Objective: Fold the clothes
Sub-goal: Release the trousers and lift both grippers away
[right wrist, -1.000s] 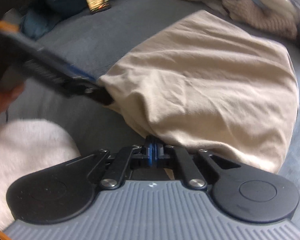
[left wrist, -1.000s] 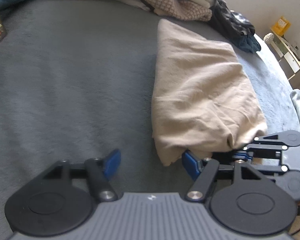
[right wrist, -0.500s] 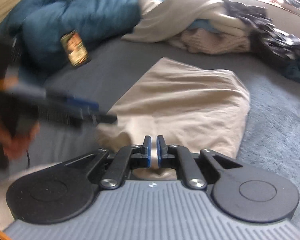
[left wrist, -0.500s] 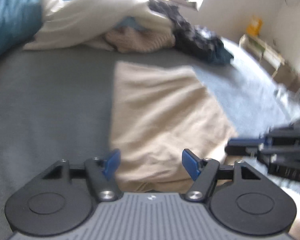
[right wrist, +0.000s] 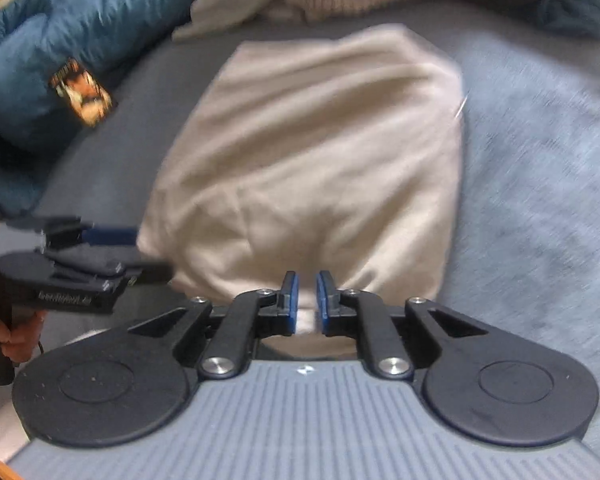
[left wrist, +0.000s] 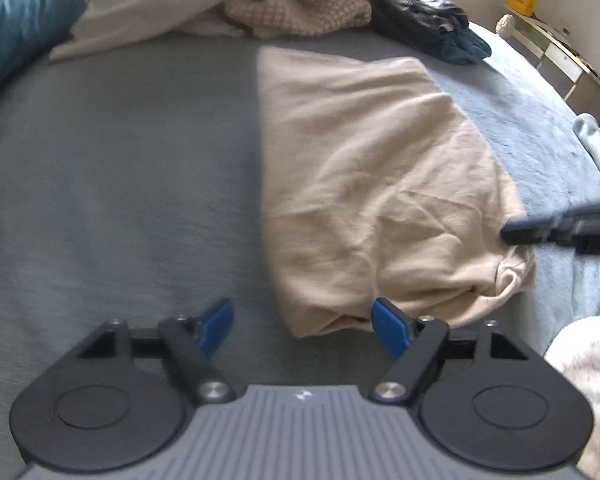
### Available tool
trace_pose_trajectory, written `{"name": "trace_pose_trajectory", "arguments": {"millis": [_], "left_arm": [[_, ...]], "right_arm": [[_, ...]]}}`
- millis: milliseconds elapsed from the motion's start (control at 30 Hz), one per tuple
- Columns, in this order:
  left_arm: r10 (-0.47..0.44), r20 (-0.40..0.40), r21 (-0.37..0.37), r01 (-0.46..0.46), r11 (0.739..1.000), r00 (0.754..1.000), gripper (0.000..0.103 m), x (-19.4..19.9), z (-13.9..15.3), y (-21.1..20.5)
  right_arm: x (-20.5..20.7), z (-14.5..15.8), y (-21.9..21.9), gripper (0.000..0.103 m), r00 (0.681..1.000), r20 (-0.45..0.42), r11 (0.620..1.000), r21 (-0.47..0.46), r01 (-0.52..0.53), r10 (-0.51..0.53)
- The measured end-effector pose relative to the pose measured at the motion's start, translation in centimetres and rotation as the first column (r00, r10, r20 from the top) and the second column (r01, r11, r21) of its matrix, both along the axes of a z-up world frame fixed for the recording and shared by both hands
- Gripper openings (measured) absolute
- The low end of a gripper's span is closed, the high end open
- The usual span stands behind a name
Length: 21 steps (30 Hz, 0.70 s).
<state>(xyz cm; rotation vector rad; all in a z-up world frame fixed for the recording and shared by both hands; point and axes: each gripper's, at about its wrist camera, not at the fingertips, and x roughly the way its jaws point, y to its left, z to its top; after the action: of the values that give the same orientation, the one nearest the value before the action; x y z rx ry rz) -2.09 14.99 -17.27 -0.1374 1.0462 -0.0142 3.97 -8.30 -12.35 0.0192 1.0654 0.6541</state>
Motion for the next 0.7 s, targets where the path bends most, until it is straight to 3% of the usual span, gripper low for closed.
{"name": "trace_pose_trajectory", "arguments": {"millis": [100, 200, 267, 400, 467, 600, 700], "left_arm": [[0.026, 0.052, 0.025, -0.028, 0.999, 0.998, 0.077, -0.4, 2.1, 1.0], [0.056, 0.118, -0.003, -0.056, 0.998, 0.991, 0.077, 0.9, 3.5, 1.1], [0.05, 0.136, -0.002, -0.05, 0.999, 0.989, 0.077, 2.7, 3.3, 0.2], [0.035, 0.166, 0.023, -0.039, 0.999, 0.986, 0.073, 6.0, 1.9, -1.7], [0.029, 0.194, 0.02, -0.033, 0.999, 0.981, 0.073, 7.8, 1.9, -2.3], [-0.075, 0.264, 0.034, 0.069, 0.997, 0.962, 0.075, 11.9, 2.8, -3.9], [-0.131, 0.261, 0.04, 0.125, 0.991, 0.956, 0.076, 15.6, 1.3, -4.9]], "right_arm": [[0.8, 1.9, -1.9, 0.015, 0.997, 0.062, 0.997, 0.057, 0.043, -0.046], [2.2, 2.3, -2.7, 0.015, 0.988, 0.124, 0.993, 0.077, 0.086, -0.095], [3.1, 1.4, -2.7, 0.015, 0.987, 0.124, 0.993, 0.068, 0.095, -0.103], [3.8, -3.4, -2.3, 0.015, 0.996, 0.041, 0.996, -0.051, 0.075, -0.073], [4.0, -2.8, -2.6, 0.015, 0.996, 0.04, 0.996, -0.03, 0.085, -0.084], [4.7, -0.6, -2.9, 0.015, 0.991, 0.099, 0.995, 0.016, 0.094, -0.095], [5.5, -1.5, -2.8, 0.015, 0.99, 0.083, 0.993, 0.04, 0.108, -0.111]]}}
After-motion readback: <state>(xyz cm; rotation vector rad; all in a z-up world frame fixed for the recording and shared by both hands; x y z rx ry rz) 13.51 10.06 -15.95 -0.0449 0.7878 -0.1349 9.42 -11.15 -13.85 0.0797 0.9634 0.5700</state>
